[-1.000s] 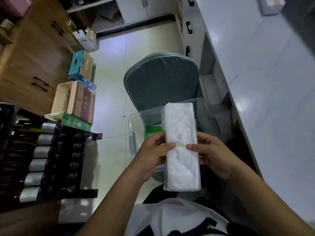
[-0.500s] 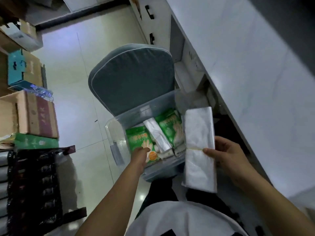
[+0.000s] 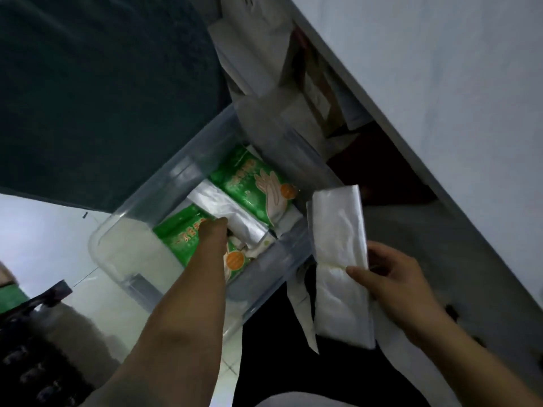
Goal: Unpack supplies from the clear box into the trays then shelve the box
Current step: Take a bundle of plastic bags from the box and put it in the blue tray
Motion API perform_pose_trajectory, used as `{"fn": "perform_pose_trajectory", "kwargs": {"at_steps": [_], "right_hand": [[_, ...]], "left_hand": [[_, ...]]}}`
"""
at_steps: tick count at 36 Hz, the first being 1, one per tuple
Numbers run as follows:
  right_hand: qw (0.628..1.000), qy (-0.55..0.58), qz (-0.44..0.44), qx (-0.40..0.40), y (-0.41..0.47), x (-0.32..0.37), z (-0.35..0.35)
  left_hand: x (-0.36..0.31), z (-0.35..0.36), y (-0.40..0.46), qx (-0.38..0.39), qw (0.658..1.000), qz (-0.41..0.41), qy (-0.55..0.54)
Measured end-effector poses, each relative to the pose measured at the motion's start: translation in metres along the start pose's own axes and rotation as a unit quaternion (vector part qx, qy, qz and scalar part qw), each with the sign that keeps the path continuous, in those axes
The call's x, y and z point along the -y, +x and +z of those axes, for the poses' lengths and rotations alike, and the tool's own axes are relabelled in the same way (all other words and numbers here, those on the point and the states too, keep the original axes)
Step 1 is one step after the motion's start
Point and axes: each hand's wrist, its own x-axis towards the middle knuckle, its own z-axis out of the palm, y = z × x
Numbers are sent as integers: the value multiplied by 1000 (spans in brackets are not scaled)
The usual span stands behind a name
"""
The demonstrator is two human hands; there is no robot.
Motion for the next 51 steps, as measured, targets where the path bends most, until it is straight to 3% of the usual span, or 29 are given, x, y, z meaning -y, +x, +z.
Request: {"fn": "perform_pose_trajectory", "kwargs": {"at_steps": [3, 9, 18, 23, 28, 34, 39, 42, 45, 51], "right_hand": [[1000, 19, 15, 0, 0, -5, 2], [1000, 18, 16, -2, 0, -10, 1], [999, 30, -23, -4, -10, 24, 5], [998, 30, -52, -2, -18, 49, -4], [996, 78, -41, -13, -21, 68, -15], [991, 126, -45, 12, -23, 98, -12], [982, 141, -62, 108, -33, 130, -7], [966, 177, -72, 176, -39, 142, -4], [945, 205, -100, 235, -48, 146, -2], [938, 226, -115, 235, -57, 135, -18]], "left_hand": [[0, 4, 12, 18, 996, -55, -65], [-9, 8, 23, 44, 989, -75, -119], [-23, -13, -40, 62, 987, 29, -143], [-29, -42, -101, 116, 978, 86, -148], [-35, -71, -166, 242, 946, 127, -171], [-57, -91, -258, 342, 902, 215, -150], [-81, -107, -322, 422, 843, 313, -118], [-89, -105, -343, 410, 839, 346, -87], [-86, -95, -351, 346, 867, 353, -67], [-74, -79, -359, 307, 879, 361, -50]]}}
